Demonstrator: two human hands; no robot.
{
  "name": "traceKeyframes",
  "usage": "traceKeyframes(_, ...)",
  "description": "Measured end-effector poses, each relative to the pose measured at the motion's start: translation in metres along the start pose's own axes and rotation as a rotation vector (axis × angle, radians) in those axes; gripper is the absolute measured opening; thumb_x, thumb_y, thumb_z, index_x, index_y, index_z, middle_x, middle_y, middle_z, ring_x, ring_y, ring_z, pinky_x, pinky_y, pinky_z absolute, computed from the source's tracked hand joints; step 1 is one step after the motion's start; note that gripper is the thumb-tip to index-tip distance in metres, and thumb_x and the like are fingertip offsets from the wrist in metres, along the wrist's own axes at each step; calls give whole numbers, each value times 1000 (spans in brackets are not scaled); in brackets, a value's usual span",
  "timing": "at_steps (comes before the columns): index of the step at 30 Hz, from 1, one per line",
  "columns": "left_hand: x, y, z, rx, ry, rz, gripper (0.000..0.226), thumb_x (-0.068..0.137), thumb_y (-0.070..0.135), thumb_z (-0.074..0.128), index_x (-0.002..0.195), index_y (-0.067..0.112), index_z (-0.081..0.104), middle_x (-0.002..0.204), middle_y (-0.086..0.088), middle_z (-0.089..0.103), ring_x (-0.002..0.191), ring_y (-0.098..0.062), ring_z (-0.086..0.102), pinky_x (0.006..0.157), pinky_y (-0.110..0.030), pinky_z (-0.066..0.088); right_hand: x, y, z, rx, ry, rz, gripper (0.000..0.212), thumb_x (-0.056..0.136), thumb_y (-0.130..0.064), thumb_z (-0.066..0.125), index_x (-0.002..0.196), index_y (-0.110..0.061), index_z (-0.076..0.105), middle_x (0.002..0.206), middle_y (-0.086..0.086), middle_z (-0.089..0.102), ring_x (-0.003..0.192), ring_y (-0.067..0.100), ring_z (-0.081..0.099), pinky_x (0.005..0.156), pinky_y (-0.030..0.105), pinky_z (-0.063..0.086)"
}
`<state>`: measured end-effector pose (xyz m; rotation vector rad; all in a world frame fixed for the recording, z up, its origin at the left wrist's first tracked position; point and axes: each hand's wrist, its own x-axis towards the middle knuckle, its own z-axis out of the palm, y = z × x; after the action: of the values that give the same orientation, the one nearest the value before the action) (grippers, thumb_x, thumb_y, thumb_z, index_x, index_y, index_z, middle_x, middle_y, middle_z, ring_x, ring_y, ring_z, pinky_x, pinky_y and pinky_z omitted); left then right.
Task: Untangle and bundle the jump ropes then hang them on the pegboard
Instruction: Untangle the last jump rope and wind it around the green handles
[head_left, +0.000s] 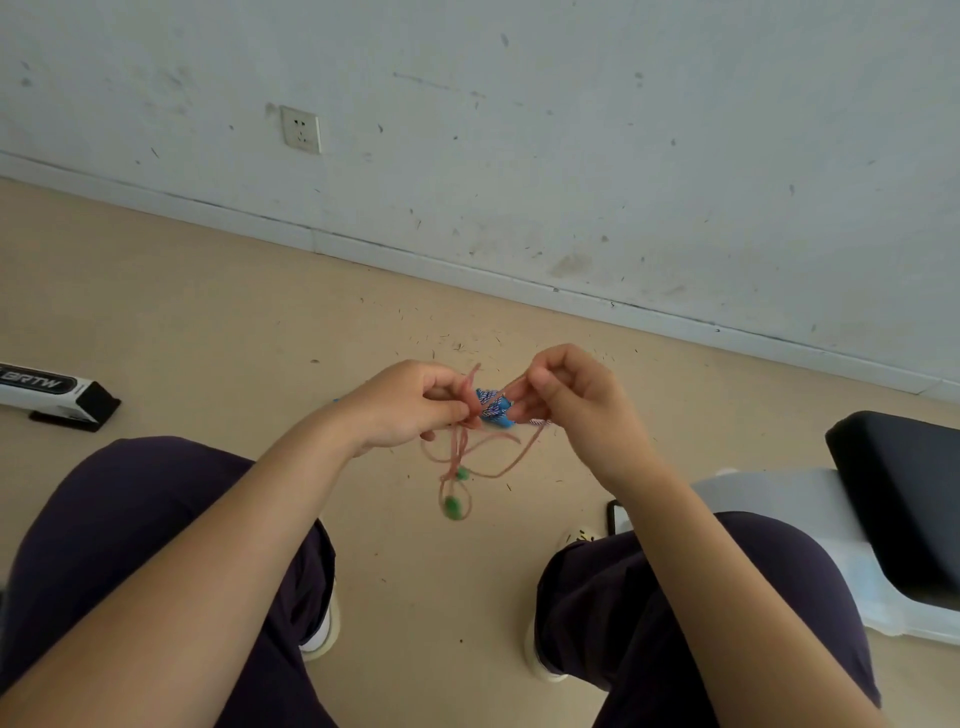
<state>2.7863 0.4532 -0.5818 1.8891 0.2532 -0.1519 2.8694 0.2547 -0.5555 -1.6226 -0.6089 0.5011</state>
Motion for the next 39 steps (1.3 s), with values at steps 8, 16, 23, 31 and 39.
traceKeyframes(8,-1,0,-3,-125,76,63,10,93,17,69,86,10,71,78,4,76,75,-3,68,74,-12,50,9,6,-15,180,124,86,11,101,-9,47,95,-6,56,86,13,73,77,29,72,70,30,56)
traceKeyframes(16,-10,10,-3,-365,-63,60,12,81,12,77,91,18,77,78,-4,73,68,-14,66,65,-26,58,10,10,-20,54,246,154,7,97,-11,55,96,-9,61,83,7,71,75,23,69,71,33,56)
traceKeyframes(23,-8,9,8,-557,84,56,28,69,25,81,90,10,69,75,-14,71,69,-23,68,59,-29,56,4,4,-6,-152,96,22,15,82,-28,79,87,-20,68,82,-4,71,78,10,65,75,24,53)
traceKeyframes(31,-11,14,7,-598,-62,21,35,76,12,74,108,6,64,93,-14,74,85,-23,73,70,-30,59,3,6,-1,-228,-26,27,8,89,-17,71,84,-18,65,70,0,66,66,11,59,69,30,51)
traceKeyframes(39,-9,14,15,-691,90,32,23,69,8,76,85,9,59,83,-15,74,77,-26,74,67,-29,60,2,10,6,-17,-23,72,27,83,-20,78,98,-15,57,83,8,74,75,25,73,68,34,59)
